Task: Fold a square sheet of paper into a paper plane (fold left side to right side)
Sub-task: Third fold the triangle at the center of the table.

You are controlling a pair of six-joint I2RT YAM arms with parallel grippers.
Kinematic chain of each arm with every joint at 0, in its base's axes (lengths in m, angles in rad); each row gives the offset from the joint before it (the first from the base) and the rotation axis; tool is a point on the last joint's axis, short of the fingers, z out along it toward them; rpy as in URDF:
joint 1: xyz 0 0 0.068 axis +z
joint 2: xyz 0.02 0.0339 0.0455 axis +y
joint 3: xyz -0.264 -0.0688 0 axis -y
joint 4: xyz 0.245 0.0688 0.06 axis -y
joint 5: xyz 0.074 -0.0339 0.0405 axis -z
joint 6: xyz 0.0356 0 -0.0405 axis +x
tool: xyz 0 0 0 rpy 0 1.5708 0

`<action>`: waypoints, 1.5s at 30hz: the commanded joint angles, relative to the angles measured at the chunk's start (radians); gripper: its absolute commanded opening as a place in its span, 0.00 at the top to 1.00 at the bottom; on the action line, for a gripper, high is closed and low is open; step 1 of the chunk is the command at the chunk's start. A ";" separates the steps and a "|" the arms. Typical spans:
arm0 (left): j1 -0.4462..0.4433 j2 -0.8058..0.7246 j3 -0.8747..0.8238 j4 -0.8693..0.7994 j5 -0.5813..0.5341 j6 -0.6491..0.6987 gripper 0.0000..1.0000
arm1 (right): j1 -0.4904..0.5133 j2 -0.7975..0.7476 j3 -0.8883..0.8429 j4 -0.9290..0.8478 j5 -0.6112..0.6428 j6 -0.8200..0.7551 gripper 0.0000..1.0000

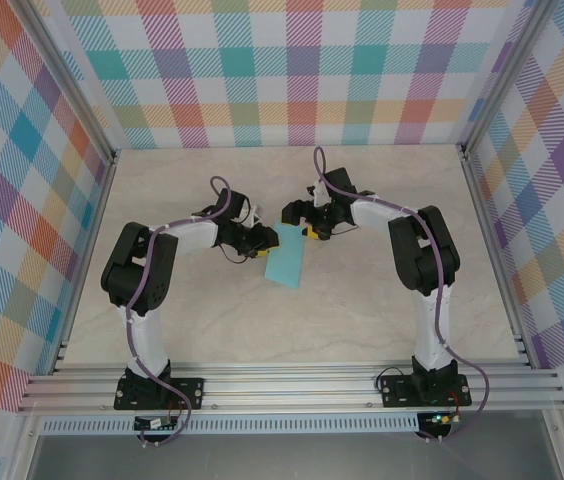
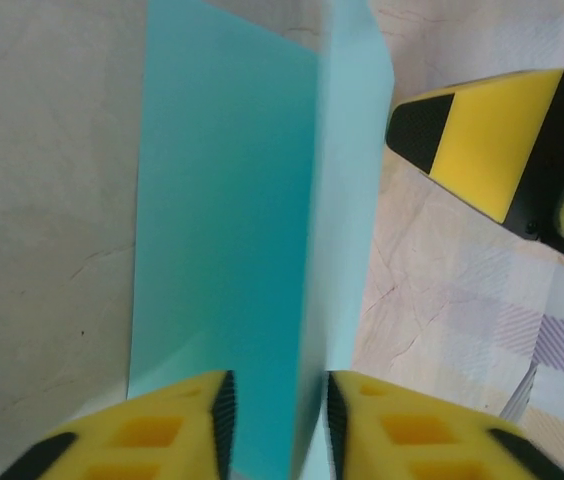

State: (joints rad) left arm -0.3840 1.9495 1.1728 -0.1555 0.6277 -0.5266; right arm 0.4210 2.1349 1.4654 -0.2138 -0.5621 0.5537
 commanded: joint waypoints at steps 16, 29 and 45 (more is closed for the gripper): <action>-0.019 -0.005 0.004 -0.082 -0.020 -0.038 0.94 | 0.337 -0.613 -0.642 0.207 0.548 -0.436 0.13; -0.024 0.009 0.016 -0.092 -0.014 -0.045 0.96 | 0.616 -0.403 -0.573 0.284 0.953 -0.800 0.11; -0.027 0.011 0.020 -0.101 -0.020 -0.042 0.96 | 0.652 -0.347 -0.498 0.355 1.051 -0.914 0.42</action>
State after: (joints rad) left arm -0.3962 1.9499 1.1751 -0.2344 0.6086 -0.5617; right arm 1.0676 1.8164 0.9688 0.1078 0.4652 -0.3470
